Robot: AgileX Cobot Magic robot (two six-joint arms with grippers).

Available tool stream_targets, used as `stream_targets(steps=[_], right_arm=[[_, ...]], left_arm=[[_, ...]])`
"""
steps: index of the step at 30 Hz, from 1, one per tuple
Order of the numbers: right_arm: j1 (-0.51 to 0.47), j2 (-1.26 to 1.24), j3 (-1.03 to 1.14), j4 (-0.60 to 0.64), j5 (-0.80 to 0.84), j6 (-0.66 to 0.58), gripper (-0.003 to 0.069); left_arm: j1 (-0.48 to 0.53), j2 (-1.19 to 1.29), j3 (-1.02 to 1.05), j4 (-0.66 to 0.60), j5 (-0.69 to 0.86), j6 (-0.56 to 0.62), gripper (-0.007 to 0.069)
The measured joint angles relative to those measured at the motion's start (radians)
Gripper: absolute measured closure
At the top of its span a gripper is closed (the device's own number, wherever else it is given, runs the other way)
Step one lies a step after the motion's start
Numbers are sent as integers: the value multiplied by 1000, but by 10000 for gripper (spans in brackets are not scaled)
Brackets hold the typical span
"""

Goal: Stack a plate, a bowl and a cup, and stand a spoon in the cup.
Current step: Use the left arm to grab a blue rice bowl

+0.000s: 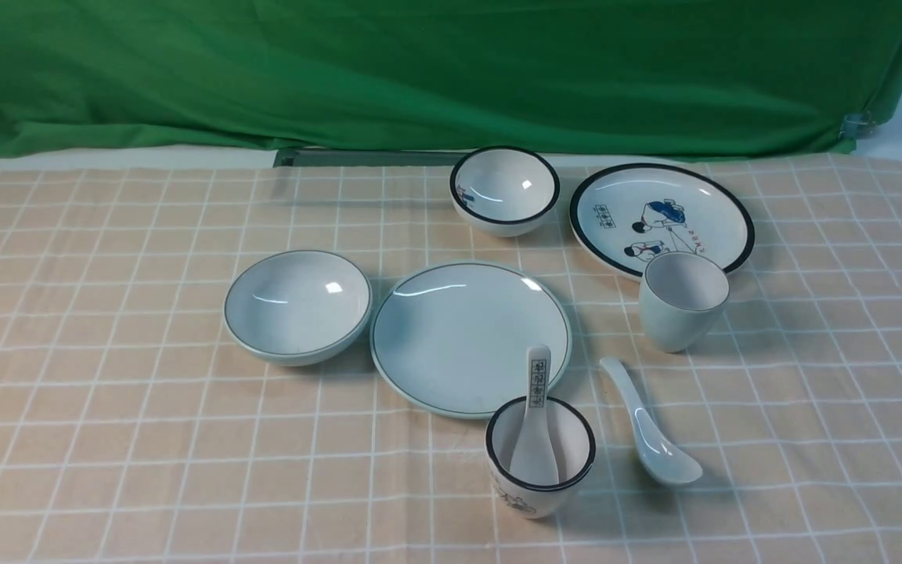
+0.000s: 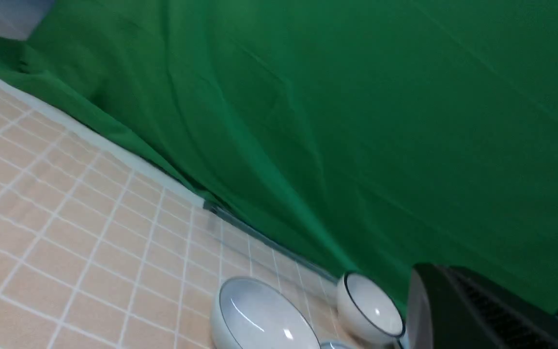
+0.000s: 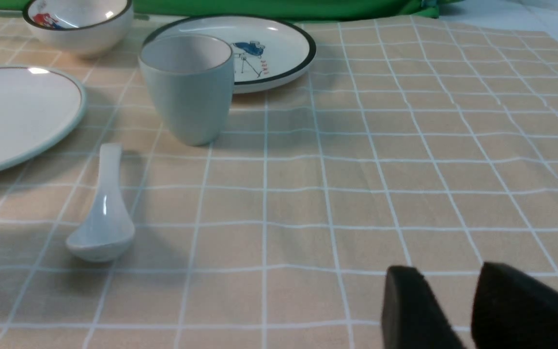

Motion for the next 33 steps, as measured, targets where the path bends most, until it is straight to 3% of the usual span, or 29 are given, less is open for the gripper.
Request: stream_targets(steps=[6, 8, 12, 15, 20, 22, 25, 28, 33], right_arm=[[1, 0, 0, 0, 0, 0, 419], [2, 0, 0, 4, -10, 10, 419], [3, 0, 0, 129, -95, 193, 419], [5, 0, 0, 218, -196, 426, 419], [16, 5, -18, 239, -235, 520, 445], [41, 40, -84, 241, -150, 484, 469], [110, 179, -262, 242, 45, 288, 493], [203, 470, -520, 228, 286, 80, 499], [269, 831, -789, 169, 484, -76, 499]], left_arm=[[-20, 347, -266, 7, 339, 259, 621], [-76, 510, -377, 28, 456, 341, 621], [-180, 672, -483, 81, 496, 379, 621], [-229, 755, -526, 102, 498, 393, 621], [-240, 807, -540, 107, 498, 433, 621], [-240, 809, -540, 109, 498, 441, 621], [-240, 812, -540, 109, 498, 452, 621], [-240, 812, -540, 108, 498, 463, 621], [-241, 800, -540, 112, 532, 470, 621]])
